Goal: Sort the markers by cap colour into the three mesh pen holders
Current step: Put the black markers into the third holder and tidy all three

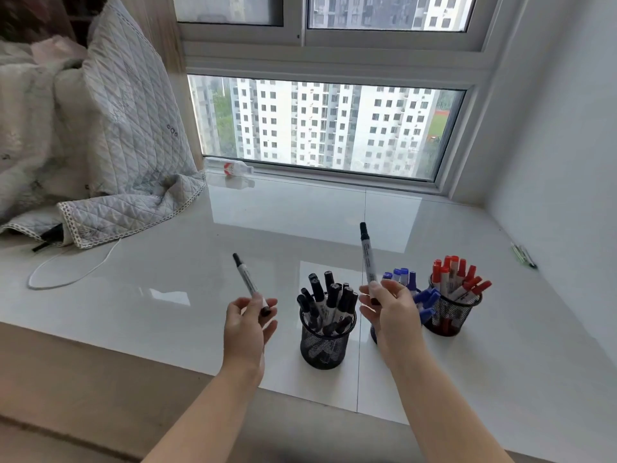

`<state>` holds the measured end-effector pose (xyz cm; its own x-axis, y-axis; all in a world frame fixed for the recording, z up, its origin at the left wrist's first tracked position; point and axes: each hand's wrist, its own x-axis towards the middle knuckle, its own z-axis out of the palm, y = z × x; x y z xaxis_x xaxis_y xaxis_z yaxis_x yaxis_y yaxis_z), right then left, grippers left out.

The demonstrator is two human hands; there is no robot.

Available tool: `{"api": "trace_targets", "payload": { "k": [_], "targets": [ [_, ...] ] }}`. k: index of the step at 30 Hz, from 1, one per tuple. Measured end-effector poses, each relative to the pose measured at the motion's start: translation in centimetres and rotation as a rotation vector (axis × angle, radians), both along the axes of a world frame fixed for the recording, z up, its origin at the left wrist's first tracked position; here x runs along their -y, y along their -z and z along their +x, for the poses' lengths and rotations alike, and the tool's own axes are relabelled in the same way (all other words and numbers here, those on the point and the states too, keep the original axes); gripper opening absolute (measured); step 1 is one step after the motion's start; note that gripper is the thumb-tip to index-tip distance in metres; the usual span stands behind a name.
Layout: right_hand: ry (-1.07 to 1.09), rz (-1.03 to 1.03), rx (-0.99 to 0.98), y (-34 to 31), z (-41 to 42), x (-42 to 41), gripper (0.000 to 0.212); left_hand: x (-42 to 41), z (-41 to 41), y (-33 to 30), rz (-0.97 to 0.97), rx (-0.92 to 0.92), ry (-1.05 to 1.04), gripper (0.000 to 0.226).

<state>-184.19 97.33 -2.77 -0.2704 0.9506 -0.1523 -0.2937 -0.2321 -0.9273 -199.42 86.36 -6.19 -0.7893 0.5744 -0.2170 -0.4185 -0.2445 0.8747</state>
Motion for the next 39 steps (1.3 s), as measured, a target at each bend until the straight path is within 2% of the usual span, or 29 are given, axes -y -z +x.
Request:
{"api": "trace_targets", "payload": {
  "k": [2, 4, 9, 13, 16, 20, 25, 27, 30, 36, 39],
  "targets": [
    [-0.062, -0.07, -0.101, -0.1, 0.0, 0.1, 0.016, -0.1, 0.3, 0.0, 0.047, 0.032, 0.041, 0.006],
    [-0.107, -0.076, -0.148, 0.0, 0.0, 0.3, 0.021, -0.1, 0.5, 0.1, 0.061, -0.005, 0.069, 0.015],
    [-0.135, 0.076, -0.102, -0.1, -0.1, 0.6, 0.024, -0.1, 0.9, -0.2, 0.026, -0.165, 0.136, 0.017],
    [-0.098, 0.235, 0.006, -0.1, -0.5, 1.1, 0.011, -0.2, 0.9, 0.1, -0.023, -0.308, 0.139, 0.011],
    [-0.033, 0.375, 0.167, 0.4, -0.6, 1.4, 0.019, -0.3, 1.0, 0.5, -0.058, -0.391, 0.143, 0.007],
    [-0.003, 0.543, 0.34, 0.9, -0.5, 1.7, 0.021, -0.2, 1.1, 0.8, -0.065, -0.397, 0.148, 0.008],
    [-0.045, 0.649, 0.523, 1.7, -0.6, 1.9, 0.027, 0.0, 1.2, 0.8, -0.075, -0.446, 0.119, 0.023],
    [-0.092, 0.649, 0.588, 2.0, -0.7, 1.7, 0.023, 0.0, 1.3, 0.8, -0.107, -0.489, 0.107, 0.02],
    [-0.092, 0.63, 0.607, 2.3, -0.7, 1.5, 0.019, -0.1, 1.3, 0.6, -0.154, -0.531, 0.112, 0.01],
    [0.034, 0.743, 0.547, 1.8, -0.6, 1.7, 0.03, -0.7, 1.2, 0.3, -0.181, -0.629, 0.088, 0.006],
    [0.062, 0.795, 0.594, 2.2, -0.6, 1.9, 0.054, -1.1, 1.3, 0.3, -0.225, -0.723, 0.091, 0.01]
  ]
}}
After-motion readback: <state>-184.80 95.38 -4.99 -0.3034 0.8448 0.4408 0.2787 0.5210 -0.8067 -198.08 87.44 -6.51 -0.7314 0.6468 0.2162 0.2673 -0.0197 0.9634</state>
